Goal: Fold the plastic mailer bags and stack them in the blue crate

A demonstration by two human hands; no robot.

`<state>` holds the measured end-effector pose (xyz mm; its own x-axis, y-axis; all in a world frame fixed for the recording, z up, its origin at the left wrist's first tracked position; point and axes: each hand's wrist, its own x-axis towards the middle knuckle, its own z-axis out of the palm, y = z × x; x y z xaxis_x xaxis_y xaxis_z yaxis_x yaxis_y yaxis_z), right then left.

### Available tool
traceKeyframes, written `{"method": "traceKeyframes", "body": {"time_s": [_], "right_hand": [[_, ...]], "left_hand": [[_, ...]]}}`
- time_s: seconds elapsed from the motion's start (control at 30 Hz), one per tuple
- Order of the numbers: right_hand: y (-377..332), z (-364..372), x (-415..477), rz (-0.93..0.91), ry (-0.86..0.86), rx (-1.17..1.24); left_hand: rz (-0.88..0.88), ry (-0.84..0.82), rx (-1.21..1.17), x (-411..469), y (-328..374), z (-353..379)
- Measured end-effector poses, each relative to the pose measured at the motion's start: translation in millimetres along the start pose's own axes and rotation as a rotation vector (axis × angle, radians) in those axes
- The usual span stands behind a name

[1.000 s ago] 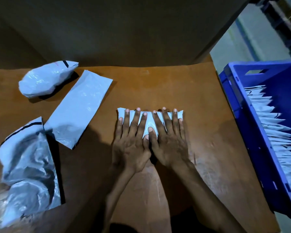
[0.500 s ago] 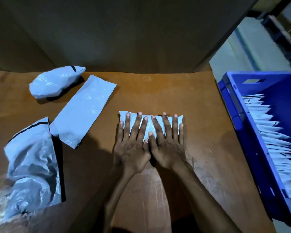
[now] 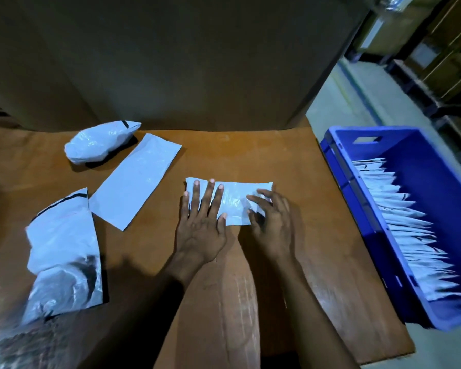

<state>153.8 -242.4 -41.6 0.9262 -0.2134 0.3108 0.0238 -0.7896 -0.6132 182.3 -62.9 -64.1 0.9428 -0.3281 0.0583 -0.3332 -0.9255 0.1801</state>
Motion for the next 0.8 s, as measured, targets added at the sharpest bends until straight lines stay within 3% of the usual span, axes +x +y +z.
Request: {"method": "traceKeyframes", "body": {"time_s": [0.07, 0.2, 0.27, 0.4, 0.5, 0.57, 0.63, 0.8], "right_hand": [[-2.7, -0.6, -13.7, 0.017, 0.133, -0.095], [-6.1, 12.8, -30.3, 0.119, 0.176, -0.106], [-3.6, 17.9, -30.5, 0.107, 0.195, -0.144], [-2.5, 20.3, -31.1, 0.131, 0.21, -0.148], [-2.6, 11.1, -21.0, 0.201, 0.11, -0.078], [3.3, -0.7, -4.2, 0.291, 0.03, 0.112], [6.9, -11.6, 16.9, 0.303, 0.056, 0.245], [7.5, 3.0, 36.0, 0.075, 0.099, -0.03]], "left_hand": [[-0.034, 0.056, -0.022, -4.0, 8.0, -2.0], [0.089, 0.36, -0.157, -10.4, 25.1, 3.0], [0.13, 0.421, -0.203, -7.0, 31.0, 2.2], [0.142, 0.288, -0.182, 8.2, 35.2, 1.5], [0.142, 0.206, -0.149, 13.3, 35.2, -0.9], [0.151, 0.238, -0.156, 11.7, 33.8, -2.1], [0.164, 0.286, -0.168, 8.9, 31.8, 0.2], [0.129, 0.278, -0.212, 5.2, 31.0, 6.0]]}}
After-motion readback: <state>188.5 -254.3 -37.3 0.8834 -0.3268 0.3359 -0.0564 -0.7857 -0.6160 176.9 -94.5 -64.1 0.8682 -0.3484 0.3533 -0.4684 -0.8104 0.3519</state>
